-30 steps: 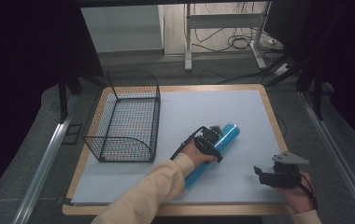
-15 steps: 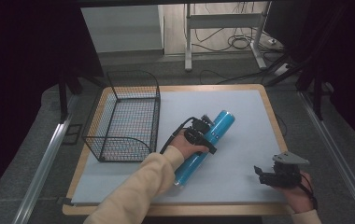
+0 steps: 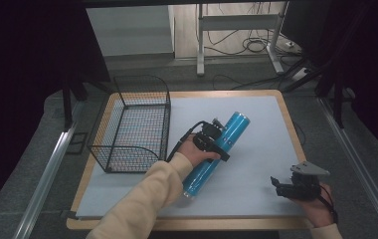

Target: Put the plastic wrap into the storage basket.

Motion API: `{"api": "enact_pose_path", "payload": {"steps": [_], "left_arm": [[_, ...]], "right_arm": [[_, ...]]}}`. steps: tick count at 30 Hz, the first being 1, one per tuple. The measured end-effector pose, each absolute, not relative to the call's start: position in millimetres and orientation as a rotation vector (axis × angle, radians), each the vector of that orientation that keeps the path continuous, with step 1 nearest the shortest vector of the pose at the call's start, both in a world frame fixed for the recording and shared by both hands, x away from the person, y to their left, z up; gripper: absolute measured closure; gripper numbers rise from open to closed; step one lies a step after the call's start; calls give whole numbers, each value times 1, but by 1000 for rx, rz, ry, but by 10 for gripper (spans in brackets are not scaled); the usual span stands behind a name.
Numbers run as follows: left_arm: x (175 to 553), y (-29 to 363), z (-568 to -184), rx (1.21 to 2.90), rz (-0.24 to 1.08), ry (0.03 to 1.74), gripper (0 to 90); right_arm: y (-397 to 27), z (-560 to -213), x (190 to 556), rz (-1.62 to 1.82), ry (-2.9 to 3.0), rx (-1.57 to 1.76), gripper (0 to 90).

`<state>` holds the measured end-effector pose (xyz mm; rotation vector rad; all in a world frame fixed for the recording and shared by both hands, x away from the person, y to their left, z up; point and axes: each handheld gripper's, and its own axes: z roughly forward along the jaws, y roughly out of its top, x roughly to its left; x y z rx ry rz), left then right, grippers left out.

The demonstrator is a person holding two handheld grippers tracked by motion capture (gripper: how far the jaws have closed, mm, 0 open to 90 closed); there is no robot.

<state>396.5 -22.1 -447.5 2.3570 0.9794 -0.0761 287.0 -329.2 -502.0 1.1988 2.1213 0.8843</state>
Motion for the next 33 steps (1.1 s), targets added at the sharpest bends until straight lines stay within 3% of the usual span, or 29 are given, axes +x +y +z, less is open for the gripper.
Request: {"api": "enact_pose_path", "payload": {"steps": [10, 33], "left_arm": [[396, -21, -447, 2364, -70, 964, 313], [400, 8, -404, 2286, 11, 977, 315]], "right_arm": [[-329, -502, 287, 883, 2121, 1202, 131], [-329, -501, 287, 885, 2114, 1210, 133]]}}
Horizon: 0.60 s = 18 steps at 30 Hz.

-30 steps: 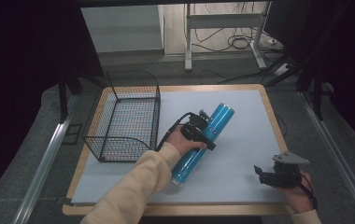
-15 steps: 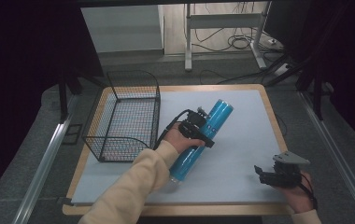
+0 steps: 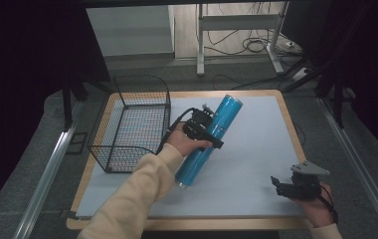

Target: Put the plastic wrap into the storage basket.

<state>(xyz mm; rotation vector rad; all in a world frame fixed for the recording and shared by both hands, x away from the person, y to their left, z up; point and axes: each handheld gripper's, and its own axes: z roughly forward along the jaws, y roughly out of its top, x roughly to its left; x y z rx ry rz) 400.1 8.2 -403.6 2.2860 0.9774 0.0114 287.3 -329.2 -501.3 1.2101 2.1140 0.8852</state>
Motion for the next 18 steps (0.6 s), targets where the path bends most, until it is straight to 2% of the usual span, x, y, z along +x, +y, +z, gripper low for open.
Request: {"api": "enact_pose_path", "payload": {"steps": [18], "left_arm": [[418, 37, -363, 2231, 92, 1017, 315]], "right_arm": [[-329, -502, 288, 884, 2120, 1209, 134]]}}
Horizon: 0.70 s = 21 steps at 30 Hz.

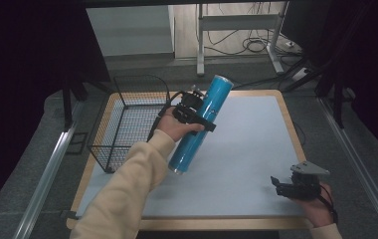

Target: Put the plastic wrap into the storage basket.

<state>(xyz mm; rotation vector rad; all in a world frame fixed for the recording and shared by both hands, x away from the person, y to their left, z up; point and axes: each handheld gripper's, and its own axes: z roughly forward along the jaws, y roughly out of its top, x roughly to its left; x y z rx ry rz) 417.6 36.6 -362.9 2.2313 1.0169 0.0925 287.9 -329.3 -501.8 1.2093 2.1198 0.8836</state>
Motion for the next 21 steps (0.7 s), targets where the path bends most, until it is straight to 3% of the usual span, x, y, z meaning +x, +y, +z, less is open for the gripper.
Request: {"api": "enact_pose_path", "payload": {"steps": [21], "left_arm": [[447, 69, -325, 2184, 186, 1096, 315]], "right_arm": [[-330, -502, 289, 881, 2122, 1212, 133]]}}
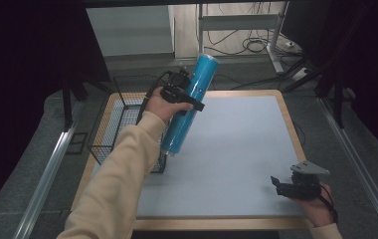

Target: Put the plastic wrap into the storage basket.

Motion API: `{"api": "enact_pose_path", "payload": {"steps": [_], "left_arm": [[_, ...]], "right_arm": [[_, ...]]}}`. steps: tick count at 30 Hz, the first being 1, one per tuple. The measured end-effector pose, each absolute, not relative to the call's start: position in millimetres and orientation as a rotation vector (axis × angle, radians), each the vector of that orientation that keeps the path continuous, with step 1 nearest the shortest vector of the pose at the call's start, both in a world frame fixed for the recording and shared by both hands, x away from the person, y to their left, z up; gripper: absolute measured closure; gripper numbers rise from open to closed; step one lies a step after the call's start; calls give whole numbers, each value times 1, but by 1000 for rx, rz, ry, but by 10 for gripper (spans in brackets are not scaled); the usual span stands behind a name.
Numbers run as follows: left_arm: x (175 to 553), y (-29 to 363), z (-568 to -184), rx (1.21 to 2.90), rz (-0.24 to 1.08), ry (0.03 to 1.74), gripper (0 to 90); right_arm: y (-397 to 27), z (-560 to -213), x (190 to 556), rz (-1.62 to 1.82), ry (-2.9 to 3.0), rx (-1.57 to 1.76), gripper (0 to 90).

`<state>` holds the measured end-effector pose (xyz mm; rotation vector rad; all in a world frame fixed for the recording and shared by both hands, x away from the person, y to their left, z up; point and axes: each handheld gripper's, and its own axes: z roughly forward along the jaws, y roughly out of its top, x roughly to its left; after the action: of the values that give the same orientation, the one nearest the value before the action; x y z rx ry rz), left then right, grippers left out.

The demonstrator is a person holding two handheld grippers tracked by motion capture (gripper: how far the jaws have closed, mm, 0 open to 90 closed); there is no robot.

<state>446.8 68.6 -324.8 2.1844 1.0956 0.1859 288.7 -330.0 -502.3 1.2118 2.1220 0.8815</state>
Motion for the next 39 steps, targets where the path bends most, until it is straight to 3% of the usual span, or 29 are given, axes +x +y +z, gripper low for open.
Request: {"api": "enact_pose_path", "payload": {"steps": [22, 39], "left_arm": [[475, 104, -296, 2142, 260, 1165, 315], [484, 159, -315, 2116, 318, 1285, 315]], "right_arm": [[-332, -504, 290, 870, 2124, 1222, 133], [-330, -504, 291, 870, 2126, 1228, 133]]}}
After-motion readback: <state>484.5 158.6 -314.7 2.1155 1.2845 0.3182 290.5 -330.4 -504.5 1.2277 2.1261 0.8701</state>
